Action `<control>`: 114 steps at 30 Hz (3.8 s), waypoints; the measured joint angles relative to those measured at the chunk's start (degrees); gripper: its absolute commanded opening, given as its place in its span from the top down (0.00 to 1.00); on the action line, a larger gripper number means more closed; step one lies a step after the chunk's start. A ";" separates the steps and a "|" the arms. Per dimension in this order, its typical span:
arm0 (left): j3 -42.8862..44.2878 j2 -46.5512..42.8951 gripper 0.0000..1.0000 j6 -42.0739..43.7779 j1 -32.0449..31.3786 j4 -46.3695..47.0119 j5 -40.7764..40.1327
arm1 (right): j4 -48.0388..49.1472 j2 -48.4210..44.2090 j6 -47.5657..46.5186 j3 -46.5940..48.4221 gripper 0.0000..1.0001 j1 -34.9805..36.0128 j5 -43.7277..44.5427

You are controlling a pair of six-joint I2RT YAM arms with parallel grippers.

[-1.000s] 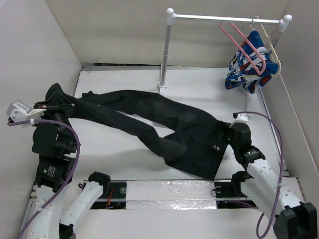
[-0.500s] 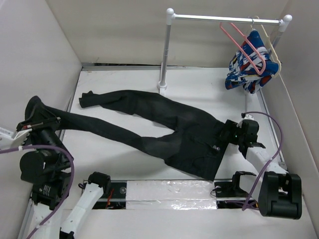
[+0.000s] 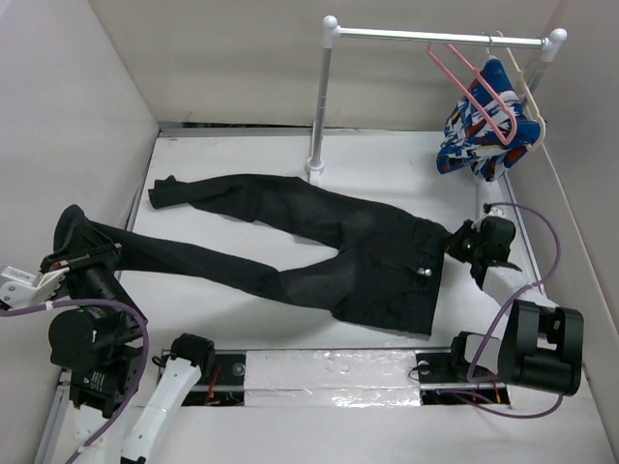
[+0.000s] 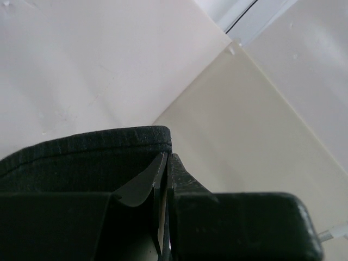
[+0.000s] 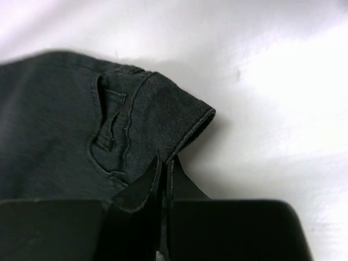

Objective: Place the trousers on the hanger
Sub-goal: Flatten out the trousers at the center of the board.

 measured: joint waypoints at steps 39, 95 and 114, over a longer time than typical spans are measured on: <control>-2.36 23.82 0.86 -12.15 -0.66 -12.81 25.51 | -1.25 3.80 -18.82 21.05 0.44 63.91 8.17; -13.86 59.84 0.73 -13.40 51.01 -19.12 39.28 | 1.70 6.99 -22.27 20.41 0.40 57.48 3.58; -12.48 64.65 1.00 -11.32 51.01 -17.00 41.57 | 1.66 7.82 -22.29 20.41 0.40 58.23 3.58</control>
